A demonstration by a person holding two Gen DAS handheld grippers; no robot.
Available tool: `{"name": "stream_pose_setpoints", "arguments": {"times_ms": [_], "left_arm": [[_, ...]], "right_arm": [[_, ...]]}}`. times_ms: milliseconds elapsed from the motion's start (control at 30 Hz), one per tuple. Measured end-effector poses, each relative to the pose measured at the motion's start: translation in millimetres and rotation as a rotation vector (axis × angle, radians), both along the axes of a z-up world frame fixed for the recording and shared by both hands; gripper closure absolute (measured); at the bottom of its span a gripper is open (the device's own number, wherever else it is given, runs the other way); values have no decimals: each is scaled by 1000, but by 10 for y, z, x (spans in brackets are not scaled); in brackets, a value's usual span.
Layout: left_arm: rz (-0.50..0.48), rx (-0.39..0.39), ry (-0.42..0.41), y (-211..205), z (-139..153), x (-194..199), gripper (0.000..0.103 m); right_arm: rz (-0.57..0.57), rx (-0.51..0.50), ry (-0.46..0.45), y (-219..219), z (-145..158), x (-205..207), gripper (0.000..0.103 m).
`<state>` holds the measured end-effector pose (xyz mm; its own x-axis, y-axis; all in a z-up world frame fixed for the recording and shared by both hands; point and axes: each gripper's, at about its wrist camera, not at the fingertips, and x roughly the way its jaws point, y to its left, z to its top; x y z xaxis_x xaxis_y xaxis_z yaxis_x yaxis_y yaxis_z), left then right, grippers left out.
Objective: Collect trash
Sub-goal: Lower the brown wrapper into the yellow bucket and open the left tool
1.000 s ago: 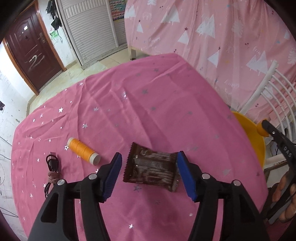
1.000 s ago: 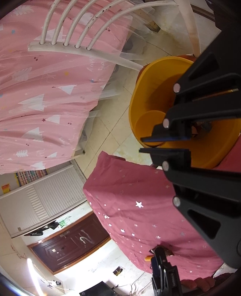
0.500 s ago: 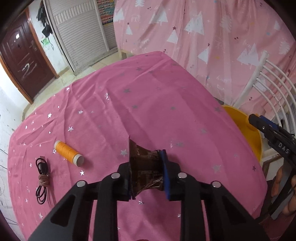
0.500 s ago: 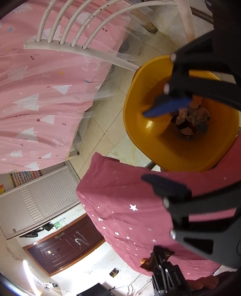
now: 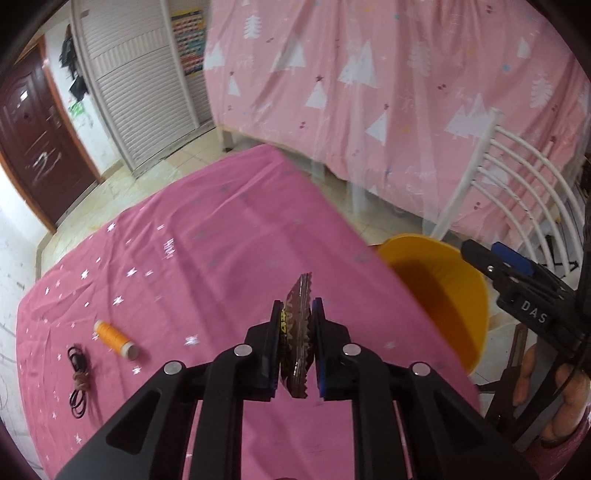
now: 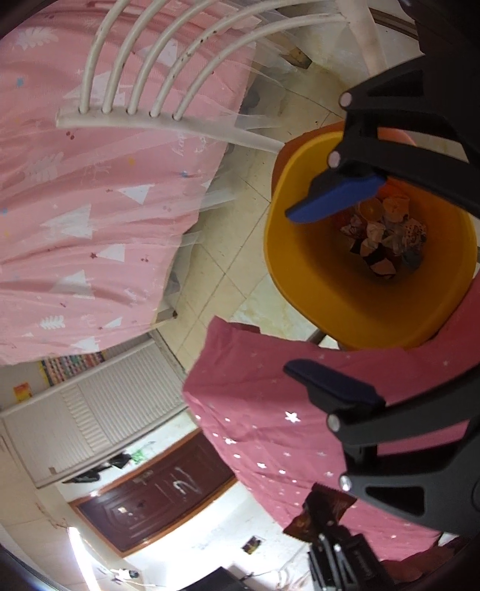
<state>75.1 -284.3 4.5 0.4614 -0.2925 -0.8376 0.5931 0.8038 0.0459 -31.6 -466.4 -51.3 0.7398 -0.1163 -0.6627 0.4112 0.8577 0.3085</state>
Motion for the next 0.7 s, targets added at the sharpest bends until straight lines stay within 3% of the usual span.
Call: {"name": "stream_pose_setpoints", "arguments": {"times_ms": [367,600,700], "left_arm": [[-120,-41,-3,-828,15,-316,94],[-176,-52,-20,-1127,6,-539,93],[-190,-52,-13,-1162,-8,-588,81]], "right_arm": [[-146,68,-86,-454,106,-383,29],[-184,95,-110,-597,119,-494,29],[-196,100,-119,-621,125,-521,29]]}}
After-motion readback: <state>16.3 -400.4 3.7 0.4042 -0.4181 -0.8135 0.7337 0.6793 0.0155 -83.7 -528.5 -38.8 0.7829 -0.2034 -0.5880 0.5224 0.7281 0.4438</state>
